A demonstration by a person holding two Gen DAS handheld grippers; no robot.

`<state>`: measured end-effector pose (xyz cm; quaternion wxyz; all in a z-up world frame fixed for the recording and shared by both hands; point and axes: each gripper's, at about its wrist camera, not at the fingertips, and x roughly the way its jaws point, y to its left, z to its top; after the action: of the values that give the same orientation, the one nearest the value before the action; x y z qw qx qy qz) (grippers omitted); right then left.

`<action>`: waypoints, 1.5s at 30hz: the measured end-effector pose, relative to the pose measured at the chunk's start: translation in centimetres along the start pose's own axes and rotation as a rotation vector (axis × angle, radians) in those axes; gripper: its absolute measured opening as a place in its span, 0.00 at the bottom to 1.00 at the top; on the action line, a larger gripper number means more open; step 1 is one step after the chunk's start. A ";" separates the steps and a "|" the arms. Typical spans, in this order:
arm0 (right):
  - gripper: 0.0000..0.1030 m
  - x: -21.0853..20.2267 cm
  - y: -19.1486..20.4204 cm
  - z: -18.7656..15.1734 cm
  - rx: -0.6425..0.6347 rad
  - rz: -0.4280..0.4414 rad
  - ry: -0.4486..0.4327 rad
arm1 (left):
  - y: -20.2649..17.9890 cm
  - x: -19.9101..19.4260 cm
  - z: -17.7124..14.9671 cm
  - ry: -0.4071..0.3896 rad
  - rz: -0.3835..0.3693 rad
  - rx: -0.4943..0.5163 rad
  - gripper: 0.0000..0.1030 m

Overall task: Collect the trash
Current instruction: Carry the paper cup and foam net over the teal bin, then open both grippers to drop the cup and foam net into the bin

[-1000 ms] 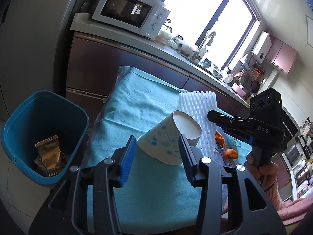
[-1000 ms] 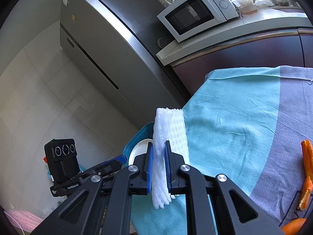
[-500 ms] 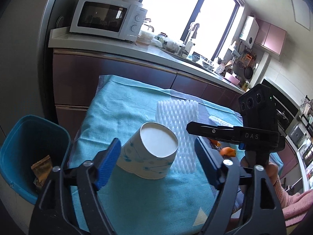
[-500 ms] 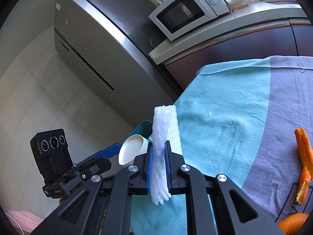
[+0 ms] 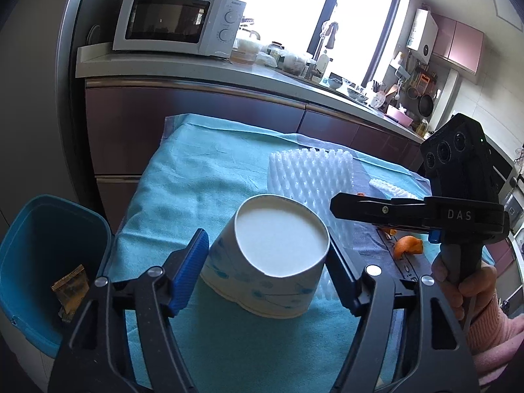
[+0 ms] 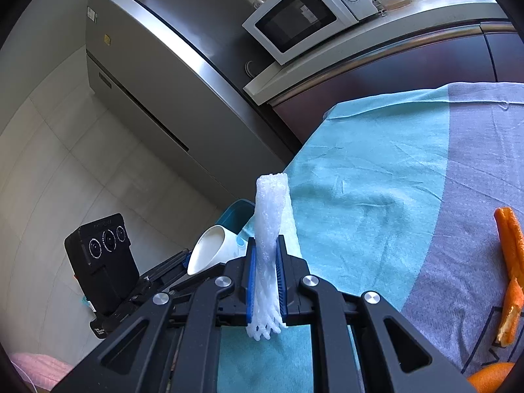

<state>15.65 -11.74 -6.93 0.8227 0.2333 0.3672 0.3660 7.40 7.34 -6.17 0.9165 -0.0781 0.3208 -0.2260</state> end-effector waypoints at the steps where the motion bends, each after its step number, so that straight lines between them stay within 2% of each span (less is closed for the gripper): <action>1: 0.11 0.1 0.1 0.0 -0.003 0.000 0.003 | 0.0 -0.1 0.0 -0.001 -0.001 -0.002 0.67; 10: 0.11 1.7 1.8 0.9 -0.043 0.031 0.018 | 0.8 -2.8 -0.1 -0.049 0.011 -0.029 0.67; 14: 0.11 2.9 3.2 1.7 -0.072 0.059 0.031 | 1.9 -4.8 0.0 -0.081 0.052 -0.044 0.67; 23: 0.10 7.9 7.8 3.8 -0.174 0.142 0.073 | 7.2 -9.3 0.1 -0.145 0.200 -0.130 0.67; 29: 0.10 12.3 9.4 4.7 -0.170 0.187 0.132 | 11.7 -10.2 -0.3 -0.141 0.303 -0.200 0.67; 36: 0.10 17.8 10.0 4.8 -0.160 0.135 0.219 | 16.3 -9.6 -1.4 -0.100 0.385 -0.261 0.67; 45: 0.11 22.0 10.3 3.4 -0.168 0.028 0.316 | 20.3 -7.7 -2.8 -0.045 0.427 -0.319 0.67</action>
<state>24.05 11.32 -7.65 0.7663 0.1083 0.4566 0.4388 7.73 28.91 -10.00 0.9263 -0.1573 0.3412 0.0277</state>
